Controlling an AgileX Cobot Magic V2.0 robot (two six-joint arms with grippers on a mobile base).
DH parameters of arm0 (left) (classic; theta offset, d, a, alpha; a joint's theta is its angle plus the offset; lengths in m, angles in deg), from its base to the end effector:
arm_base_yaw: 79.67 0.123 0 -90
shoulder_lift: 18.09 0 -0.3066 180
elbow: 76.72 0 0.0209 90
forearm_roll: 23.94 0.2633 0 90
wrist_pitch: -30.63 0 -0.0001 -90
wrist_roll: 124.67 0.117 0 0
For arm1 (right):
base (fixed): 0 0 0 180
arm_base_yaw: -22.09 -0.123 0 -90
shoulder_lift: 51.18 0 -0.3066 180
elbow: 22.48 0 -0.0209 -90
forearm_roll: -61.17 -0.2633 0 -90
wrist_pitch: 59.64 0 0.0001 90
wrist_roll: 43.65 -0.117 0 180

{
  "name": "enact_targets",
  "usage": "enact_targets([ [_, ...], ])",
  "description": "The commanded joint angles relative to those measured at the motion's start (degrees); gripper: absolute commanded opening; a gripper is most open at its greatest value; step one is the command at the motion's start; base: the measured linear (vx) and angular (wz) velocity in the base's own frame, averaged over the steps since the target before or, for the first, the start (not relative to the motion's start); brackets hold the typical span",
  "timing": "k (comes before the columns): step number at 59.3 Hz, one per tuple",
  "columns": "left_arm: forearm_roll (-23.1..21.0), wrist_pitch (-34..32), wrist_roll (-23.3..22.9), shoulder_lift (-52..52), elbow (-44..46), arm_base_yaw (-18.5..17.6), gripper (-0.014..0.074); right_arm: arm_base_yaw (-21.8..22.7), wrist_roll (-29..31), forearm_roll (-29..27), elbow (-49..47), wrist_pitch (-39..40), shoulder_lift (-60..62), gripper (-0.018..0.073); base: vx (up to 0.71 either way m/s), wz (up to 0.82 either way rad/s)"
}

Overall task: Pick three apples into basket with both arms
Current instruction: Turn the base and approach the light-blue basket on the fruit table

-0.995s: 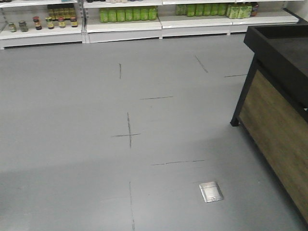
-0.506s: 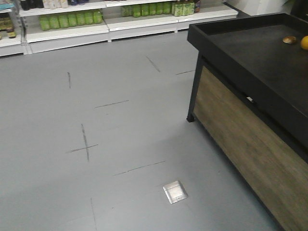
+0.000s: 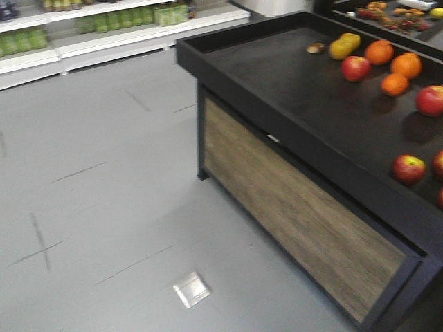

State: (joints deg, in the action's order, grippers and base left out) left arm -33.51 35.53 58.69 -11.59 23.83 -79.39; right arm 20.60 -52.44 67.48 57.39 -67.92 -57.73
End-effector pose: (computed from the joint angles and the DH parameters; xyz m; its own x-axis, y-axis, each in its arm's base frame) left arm 0.0735 -0.0013 0.1955 -0.0146 -0.1076 -0.9941 0.0078 0.9941 -0.1078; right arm 0.0735 0.0000 0.1857 -0.0814 0.0423 -0.9958 -0.0066 0.9991 0.0430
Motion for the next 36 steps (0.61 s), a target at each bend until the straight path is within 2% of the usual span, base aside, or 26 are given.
enact_targets([
  [1,-0.1,-3.9,-0.3,-0.1,1.5,0.2,-0.0006,0.4,0.6,0.7,0.2,4.5,-0.7,-0.0005,0.13,-0.52],
  [36,-0.1,-3.9,-0.3,-0.1,1.5,0.2,-0.0006,0.4,0.6,0.7,0.2,4.5,-0.7,-0.0005,0.14,-0.56],
])
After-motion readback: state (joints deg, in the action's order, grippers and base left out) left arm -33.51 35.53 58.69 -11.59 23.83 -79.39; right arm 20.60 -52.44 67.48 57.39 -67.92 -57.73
